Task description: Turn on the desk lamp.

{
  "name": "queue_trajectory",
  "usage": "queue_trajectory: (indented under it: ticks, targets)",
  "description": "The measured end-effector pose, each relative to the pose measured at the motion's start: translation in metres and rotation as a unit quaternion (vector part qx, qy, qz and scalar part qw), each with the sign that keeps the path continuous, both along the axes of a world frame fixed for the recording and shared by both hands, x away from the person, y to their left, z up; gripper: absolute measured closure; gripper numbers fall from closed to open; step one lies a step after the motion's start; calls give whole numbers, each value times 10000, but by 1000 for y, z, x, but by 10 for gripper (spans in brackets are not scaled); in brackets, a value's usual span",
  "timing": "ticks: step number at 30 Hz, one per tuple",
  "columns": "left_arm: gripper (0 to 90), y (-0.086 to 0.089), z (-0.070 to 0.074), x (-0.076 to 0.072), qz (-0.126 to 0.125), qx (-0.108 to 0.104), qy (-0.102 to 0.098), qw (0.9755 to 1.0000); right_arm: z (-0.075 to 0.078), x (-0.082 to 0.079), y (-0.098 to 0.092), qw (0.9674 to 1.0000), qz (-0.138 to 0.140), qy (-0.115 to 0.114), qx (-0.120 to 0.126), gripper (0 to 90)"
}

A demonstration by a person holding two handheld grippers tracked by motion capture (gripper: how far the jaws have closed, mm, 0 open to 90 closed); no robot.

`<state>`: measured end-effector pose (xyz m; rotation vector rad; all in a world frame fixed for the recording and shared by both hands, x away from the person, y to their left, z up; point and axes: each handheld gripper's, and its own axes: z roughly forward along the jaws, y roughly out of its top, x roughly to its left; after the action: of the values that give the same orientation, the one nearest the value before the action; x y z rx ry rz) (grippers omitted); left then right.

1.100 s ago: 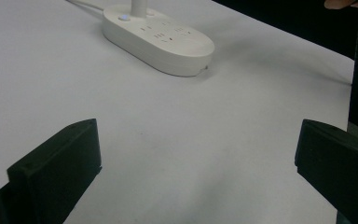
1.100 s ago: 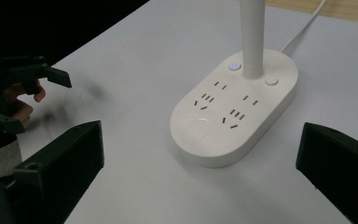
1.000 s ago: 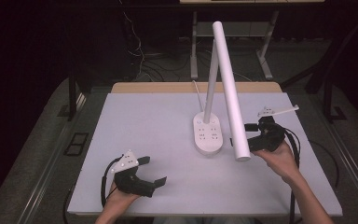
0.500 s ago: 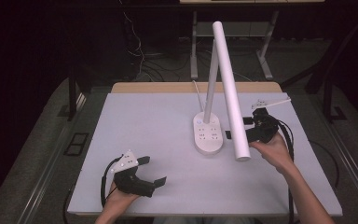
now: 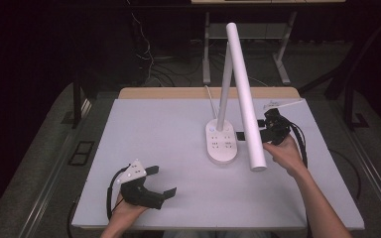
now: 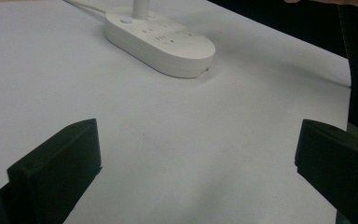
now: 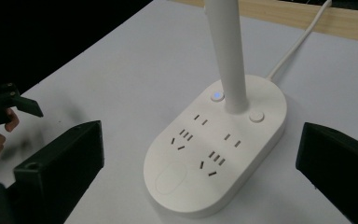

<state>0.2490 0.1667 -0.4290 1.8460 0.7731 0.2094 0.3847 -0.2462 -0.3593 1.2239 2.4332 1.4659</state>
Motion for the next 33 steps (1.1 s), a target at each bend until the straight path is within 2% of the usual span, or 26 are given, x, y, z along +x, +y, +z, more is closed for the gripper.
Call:
queue_trajectory:
  ticks: [6, 7, 8, 9, 14, 18, 19, 21, 22, 23, 25, 27, 29, 33]
  targets:
    - [0, 0, 0, 0, -4, -2, 0, 10000, -3, 10, -2, 9998, -102, 45, 179, 68]
    - [0, 0, 0, 0, -2, -6, 7, 10000, -3, 12, -2, 9998, -77, 60, 194, 136]
    - [0, 0, 0, 0, 0, -6, 7, 10000, -3, 14, -3, 9998, -70, -29, 189, 172]
    - [0, 0, 0, 0, 1, -8, 9, 10000, -3, 14, -3, 9998, -70, -29, 189, 172]
    - [0, 0, 0, 0, -14, 10, 3, 10000, -1, 24, -4, 9998, -110, 6, 157, 308]
    - [0, 0, 0, 0, -12, 1, 5, 10000, 1, 29, -4, 9998, -135, -14, 141, 365]
    - [0, 0, 0, 0, -10, -2, 3, 10000, 1, 32, -4, 9998, -160, 1, 121, 415]
    - [0, 0, 0, 0, -14, 2, -3, 10000, 1, 33, -4, 9998, -171, 0, 120, 435]
    - [0, 0, 0, 0, -11, 3, -5, 10000, 1, 36, -4, 9997, -216, -6, 77, 477]
    - [0, 0, 0, 0, -10, 1, -9, 10000, 1, 38, -4, 9997, -244, -14, 60, 562]
    - [0, 1, 0, 0, -7, -5, -15, 10000, -1, 41, -4, 9995, -301, -9, 27, 619]
    - [0, 1, 0, 0, -6, -8, -13, 10000, -2, 42, -4, 9995, -314, 10, 2, 642]
    - [0, 1, 0, 0, -15, -4, -12, 10000, -5, 47, -5, 9994, -330, 50, -17, 707]
    - [0, 0, 0, 0, -18, 1, -12, 10000, -9, 50, -5, 9994, -322, 87, 0, 757]
